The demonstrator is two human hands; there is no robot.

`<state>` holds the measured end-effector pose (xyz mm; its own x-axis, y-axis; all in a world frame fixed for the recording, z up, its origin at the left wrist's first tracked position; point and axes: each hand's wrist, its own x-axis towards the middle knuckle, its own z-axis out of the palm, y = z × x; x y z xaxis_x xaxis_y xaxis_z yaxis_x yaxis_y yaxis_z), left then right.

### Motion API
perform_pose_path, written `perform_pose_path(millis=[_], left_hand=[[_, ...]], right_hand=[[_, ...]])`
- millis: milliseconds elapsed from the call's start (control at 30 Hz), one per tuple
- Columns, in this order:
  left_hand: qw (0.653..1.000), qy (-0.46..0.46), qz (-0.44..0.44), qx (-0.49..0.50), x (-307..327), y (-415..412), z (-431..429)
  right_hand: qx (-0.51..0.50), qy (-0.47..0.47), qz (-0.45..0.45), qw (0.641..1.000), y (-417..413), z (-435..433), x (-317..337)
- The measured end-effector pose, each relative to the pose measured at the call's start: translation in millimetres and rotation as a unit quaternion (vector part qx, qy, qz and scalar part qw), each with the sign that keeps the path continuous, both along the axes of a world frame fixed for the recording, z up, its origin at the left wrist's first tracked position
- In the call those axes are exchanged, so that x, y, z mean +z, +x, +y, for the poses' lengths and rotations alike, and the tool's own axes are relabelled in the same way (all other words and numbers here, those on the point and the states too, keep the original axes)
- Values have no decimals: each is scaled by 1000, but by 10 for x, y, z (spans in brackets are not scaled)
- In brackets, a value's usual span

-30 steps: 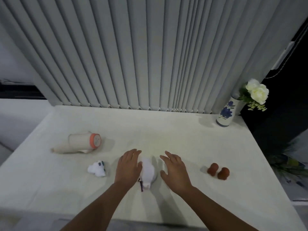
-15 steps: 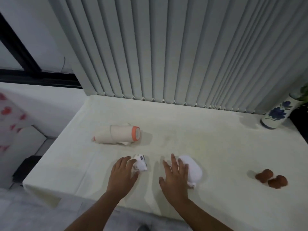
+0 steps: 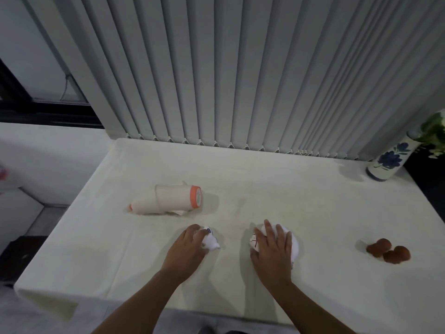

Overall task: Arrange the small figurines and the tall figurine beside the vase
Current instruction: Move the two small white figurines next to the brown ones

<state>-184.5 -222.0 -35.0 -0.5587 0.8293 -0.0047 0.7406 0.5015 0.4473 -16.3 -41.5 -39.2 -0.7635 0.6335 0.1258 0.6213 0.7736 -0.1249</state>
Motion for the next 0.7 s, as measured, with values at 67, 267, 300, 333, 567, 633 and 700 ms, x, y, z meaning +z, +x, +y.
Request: perform_pose_path(millis=[67, 267, 300, 333, 567, 633, 700], left_hand=[[1000, -4, -5, 4, 25, -4, 76], [999, -8, 41, -25, 5, -27, 251], [999, -3, 42, -28, -5, -35, 267], [999, 1, 44, -31, -11, -45, 276], [994, 28, 66, -81, -40, -49, 279], [995, 35, 60, -70, -46, -17, 313], [996, 33, 56, -61, -37, 9, 370]], right_hand=[[12, 12, 3, 1000, 15, 64, -1], [47, 47, 8, 998, 88, 218, 2], [52, 47, 11, 997, 99, 234, 7], [57, 44, 14, 997, 108, 250, 10], [85, 6, 13, 996, 233, 378, 30], [101, -10, 4, 995, 269, 406, 29], [117, -28, -3, 993, 287, 436, 51]])
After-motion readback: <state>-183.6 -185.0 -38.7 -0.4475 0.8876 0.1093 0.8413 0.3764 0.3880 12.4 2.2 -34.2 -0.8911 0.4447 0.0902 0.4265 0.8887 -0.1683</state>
